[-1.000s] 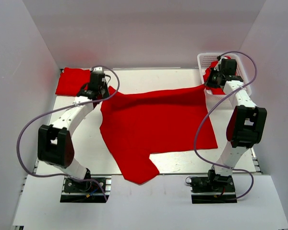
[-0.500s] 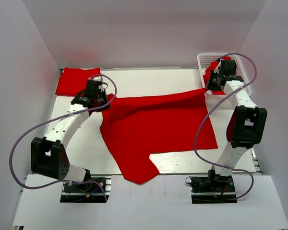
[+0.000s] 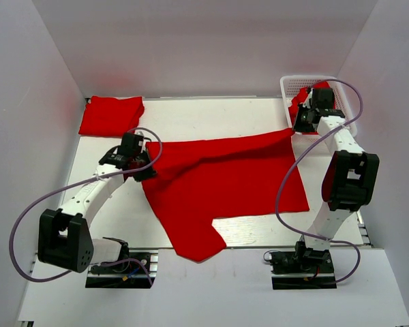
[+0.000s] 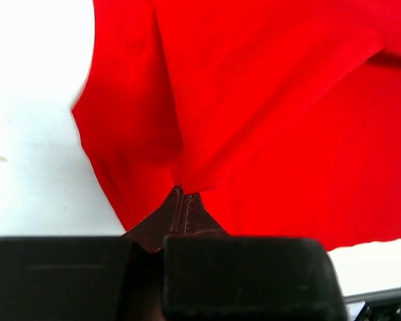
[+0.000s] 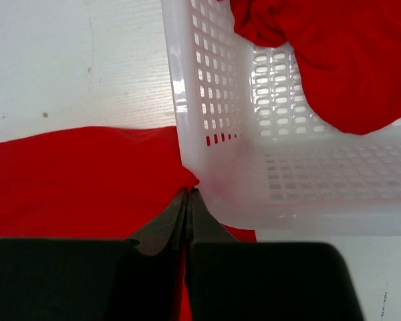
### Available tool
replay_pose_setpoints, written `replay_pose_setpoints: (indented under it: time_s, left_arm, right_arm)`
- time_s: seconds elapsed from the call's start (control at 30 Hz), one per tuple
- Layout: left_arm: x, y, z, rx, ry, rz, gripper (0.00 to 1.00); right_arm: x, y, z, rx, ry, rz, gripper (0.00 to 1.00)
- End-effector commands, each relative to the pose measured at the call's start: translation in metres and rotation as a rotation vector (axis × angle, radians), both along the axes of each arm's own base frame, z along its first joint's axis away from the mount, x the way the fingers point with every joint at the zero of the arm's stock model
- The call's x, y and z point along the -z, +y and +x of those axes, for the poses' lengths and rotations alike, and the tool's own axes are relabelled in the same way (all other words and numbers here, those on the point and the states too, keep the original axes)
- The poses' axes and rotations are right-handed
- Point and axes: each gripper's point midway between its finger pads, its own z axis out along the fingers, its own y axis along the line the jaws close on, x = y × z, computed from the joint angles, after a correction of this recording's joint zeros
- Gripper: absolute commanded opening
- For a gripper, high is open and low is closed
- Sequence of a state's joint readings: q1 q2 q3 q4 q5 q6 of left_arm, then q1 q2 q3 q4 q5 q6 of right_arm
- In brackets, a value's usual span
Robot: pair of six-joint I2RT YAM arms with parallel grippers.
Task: Fold and stack the t-shirts
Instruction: Fold the flattened tshirt in 1/3 of the way
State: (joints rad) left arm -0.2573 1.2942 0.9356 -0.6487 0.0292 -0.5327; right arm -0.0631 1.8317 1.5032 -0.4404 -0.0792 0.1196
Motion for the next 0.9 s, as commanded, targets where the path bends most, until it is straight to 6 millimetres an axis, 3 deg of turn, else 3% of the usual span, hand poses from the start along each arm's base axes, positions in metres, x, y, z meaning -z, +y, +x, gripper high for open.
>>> replay_pose_setpoints:
  time_s: [0.0, 0.17, 0.47, 0.7, 0.73, 0.77, 0.87]
  left_arm:
    - [0.011, -0.007, -0.013, -0.007, 0.031, -0.051, 0.0]
    - [0.022, -0.02, -0.02, 0.042, 0.044, -0.107, 0.0]
    - [0.043, -0.013, -0.037, 0.041, 0.118, -0.074, 0.0]
    - [0.046, -0.011, -0.048, 0.059, 0.159, -0.061, 0.03]
    - [0.044, -0.011, -0.048, 0.06, 0.151, -0.064, 0.03]
    - [0.042, -0.011, -0.048, 0.06, 0.153, -0.063, 0.05]
    - [0.036, -0.009, -0.049, 0.064, 0.152, -0.049, 0.4]
  right_arm:
    - [-0.008, -0.004, -0.008, -0.005, -0.017, -0.024, 0.0]
    - [0.004, -0.003, -0.014, -0.009, 0.007, -0.02, 0.0]
    - [0.016, -0.006, -0.024, 0.01, 0.027, -0.032, 0.0]
    - [0.017, -0.007, -0.031, 0.034, 0.034, -0.031, 0.0]
    - [0.021, -0.007, -0.034, 0.035, 0.045, -0.029, 0.03]
    - [0.022, -0.007, -0.035, 0.039, 0.05, -0.027, 0.08]
    - [0.027, -0.01, -0.037, 0.063, 0.062, -0.039, 0.14]
